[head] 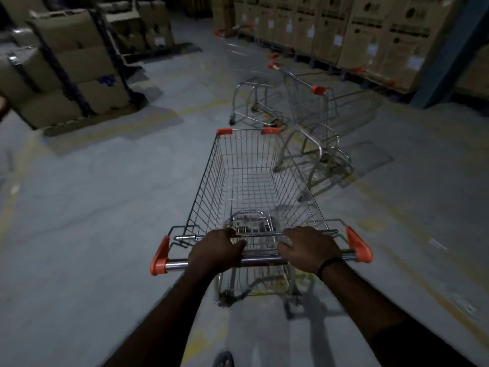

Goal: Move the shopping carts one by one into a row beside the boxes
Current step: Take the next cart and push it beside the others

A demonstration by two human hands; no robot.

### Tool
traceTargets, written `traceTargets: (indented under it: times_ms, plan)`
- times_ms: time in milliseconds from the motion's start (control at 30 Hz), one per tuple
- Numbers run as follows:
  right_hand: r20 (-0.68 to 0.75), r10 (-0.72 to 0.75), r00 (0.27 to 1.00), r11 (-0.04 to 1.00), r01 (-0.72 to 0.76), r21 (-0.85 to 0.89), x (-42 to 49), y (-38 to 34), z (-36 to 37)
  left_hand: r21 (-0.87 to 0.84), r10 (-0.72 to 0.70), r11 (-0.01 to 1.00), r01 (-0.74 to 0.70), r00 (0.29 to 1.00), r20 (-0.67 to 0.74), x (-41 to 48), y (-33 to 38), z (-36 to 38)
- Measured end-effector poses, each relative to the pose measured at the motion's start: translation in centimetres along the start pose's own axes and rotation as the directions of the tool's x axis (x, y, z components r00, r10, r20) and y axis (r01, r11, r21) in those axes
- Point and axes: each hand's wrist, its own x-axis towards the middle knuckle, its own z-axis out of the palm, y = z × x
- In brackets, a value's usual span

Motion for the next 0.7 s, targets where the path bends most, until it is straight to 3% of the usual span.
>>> traceTargets:
  times_ms: [300, 700]
  plan:
    - [0.042, -0.156, 0.987, 0.987, 0.158, -0.036, 2.6, -5.9, -0.1, -0.027, -0.139, 0.990, 0.137, 0.984, -0.108, -2.2, -5.0, -2.2]
    - [0.020, -0.253, 0.967, 0.967, 0.253, -0.007, 10.7, -16.3, 0.6, -0.066, -0.245, 0.969, 0.238, 0.958, -0.146, 1.7, -13.8, -7.8]
